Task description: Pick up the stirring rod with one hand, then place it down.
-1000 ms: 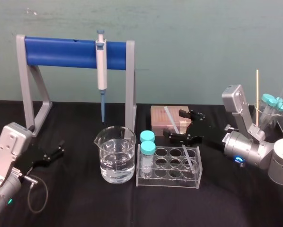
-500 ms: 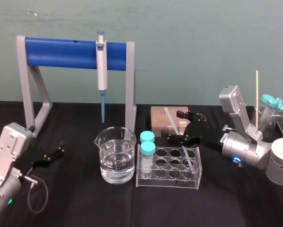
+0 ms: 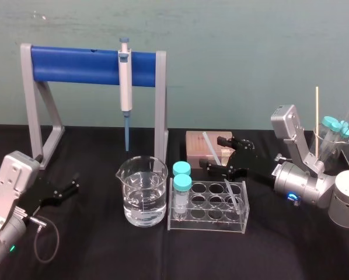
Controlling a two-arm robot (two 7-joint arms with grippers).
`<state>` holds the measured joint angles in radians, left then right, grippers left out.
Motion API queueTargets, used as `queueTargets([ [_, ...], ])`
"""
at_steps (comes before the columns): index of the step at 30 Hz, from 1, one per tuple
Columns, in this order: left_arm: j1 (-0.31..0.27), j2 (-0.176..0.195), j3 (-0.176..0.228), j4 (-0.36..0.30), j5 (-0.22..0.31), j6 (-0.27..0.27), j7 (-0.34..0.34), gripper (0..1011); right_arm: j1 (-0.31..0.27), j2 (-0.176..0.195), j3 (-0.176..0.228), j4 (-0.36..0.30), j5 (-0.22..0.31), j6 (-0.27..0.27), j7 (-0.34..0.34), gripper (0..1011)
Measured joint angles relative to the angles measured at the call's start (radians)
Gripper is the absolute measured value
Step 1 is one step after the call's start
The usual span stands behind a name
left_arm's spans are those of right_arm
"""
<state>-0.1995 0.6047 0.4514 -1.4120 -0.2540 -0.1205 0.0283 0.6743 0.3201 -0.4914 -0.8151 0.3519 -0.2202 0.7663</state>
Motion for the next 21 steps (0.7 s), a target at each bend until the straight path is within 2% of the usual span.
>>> queueTargets([
  [6,0.0,0.0,0.0,0.0,0.0,0.0,0.0,1000,0.0,0.0,0.0,-0.001,0.0,0.001,0.0,798],
  [10,0.0,0.0,0.0,0.0,0.0,0.0,0.0,1000,0.0,0.0,0.0,-0.001,0.0,0.001,0.0,651],
  [11,0.0,0.0,0.0,0.0,0.0,0.0,0.0,1000,0.0,0.0,0.0,-0.001,0.0,0.001,0.0,651],
  [13,0.0,0.0,0.0,0.0,0.0,0.0,0.0,1000,0.0,0.0,0.0,-0.001,0.0,0.001,0.0,547],
  [14,0.0,0.0,0.0,0.0,0.0,0.0,0.0,1000,0.0,0.0,0.0,-0.001,0.0,0.001,0.0,547],
  [17,0.0,0.0,0.0,0.0,0.0,0.0,0.0,1000,0.0,0.0,0.0,-0.001,0.0,0.001,0.0,463],
  [18,0.0,0.0,0.0,0.0,0.0,0.0,0.0,1000,0.0,0.0,0.0,-0.001,0.0,0.001,0.0,400],
  [21,0.0,0.0,0.0,0.0,0.0,0.0,0.0,1001,0.0,0.0,0.0,-0.001,0.0,0.001,0.0,302],
])
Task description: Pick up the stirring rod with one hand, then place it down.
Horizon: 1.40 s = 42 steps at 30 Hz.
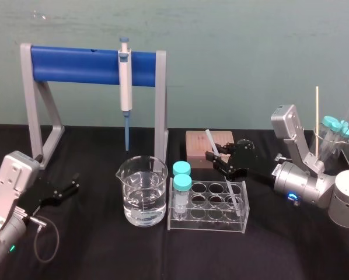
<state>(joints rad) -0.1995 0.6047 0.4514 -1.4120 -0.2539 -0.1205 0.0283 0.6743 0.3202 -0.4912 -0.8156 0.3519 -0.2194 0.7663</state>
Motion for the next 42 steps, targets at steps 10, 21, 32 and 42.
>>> queueTargets([
  [10,0.0,0.0,0.0,0.0,0.0,0.0,0.0,1000,0.0,0.0,0.0,0.0,0.0,0.0,0.0,80],
  [21,0.0,0.0,0.0,0.0,0.0,0.0,0.0,1000,0.0,0.0,0.0,0.0,0.0,0.0,0.0,80],
  [32,0.0,0.0,0.0,0.0,0.0,0.0,0.0,1000,-0.028,0.01,0.029,-0.062,0.013,0.005,-0.028,79],
  [42,0.0,0.0,0.0,0.0,0.0,0.0,0.0,1000,-0.055,0.024,0.055,-0.141,0.029,-0.005,-0.05,79],
])
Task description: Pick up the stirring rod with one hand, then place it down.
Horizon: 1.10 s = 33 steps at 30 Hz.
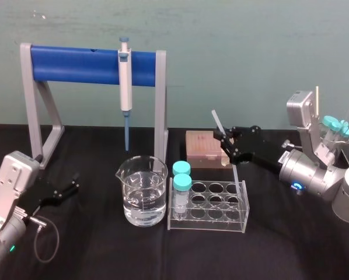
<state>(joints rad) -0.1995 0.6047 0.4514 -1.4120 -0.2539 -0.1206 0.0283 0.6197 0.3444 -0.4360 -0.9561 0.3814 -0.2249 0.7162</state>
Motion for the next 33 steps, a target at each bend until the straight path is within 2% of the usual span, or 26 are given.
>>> queueTargets([
  [15,0.0,0.0,0.0,0.0,0.0,0.0,0.0,1000,-0.013,0.015,0.036,-0.097,0.038,-0.024,-0.013,79],
  [20,0.0,0.0,0.0,0.0,0.0,0.0,0.0,1000,-0.024,0.022,0.042,-0.126,0.042,-0.047,-0.018,79],
  [28,0.0,0.0,0.0,0.0,0.0,0.0,0.0,1000,-0.077,0.026,0.07,-0.168,0.04,-0.148,-0.041,79],
  [33,0.0,0.0,0.0,0.0,0.0,0.0,0.0,1000,-0.127,0.019,0.099,-0.203,0.044,-0.186,-0.076,79],
])
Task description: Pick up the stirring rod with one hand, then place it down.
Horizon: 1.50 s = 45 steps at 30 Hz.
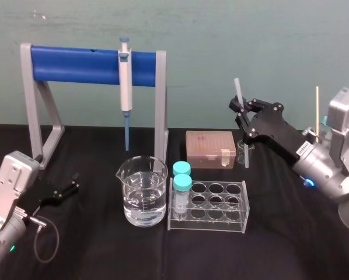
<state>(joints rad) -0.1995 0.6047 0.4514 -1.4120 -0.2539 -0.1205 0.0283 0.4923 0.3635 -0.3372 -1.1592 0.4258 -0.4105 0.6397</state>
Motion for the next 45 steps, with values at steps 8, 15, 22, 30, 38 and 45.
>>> queueTargets([
  [8,0.0,0.0,0.0,0.0,0.0,0.0,0.0,1000,-0.056,-0.012,0.029,-0.015,-0.034,-0.093,-0.028,79],
  [15,0.0,0.0,0.0,0.0,0.0,0.0,0.0,1000,-0.078,-0.024,0.047,0.011,-0.063,-0.157,-0.027,79],
  [22,0.0,0.0,0.0,0.0,0.0,0.0,0.0,1000,-0.079,-0.035,0.059,0.029,-0.054,-0.16,-0.012,79],
  [30,0.0,0.0,0.0,0.0,0.0,0.0,0.0,1000,-0.08,-0.034,0.058,0.028,-0.055,-0.161,-0.012,79],
  [38,0.0,0.0,0.0,0.0,0.0,0.0,0.0,1000,-0.08,-0.033,0.057,0.027,-0.057,-0.161,-0.012,79],
  [45,0.0,0.0,0.0,0.0,0.0,0.0,0.0,1000,-0.08,-0.033,0.056,0.026,-0.057,-0.161,-0.013,79],
])
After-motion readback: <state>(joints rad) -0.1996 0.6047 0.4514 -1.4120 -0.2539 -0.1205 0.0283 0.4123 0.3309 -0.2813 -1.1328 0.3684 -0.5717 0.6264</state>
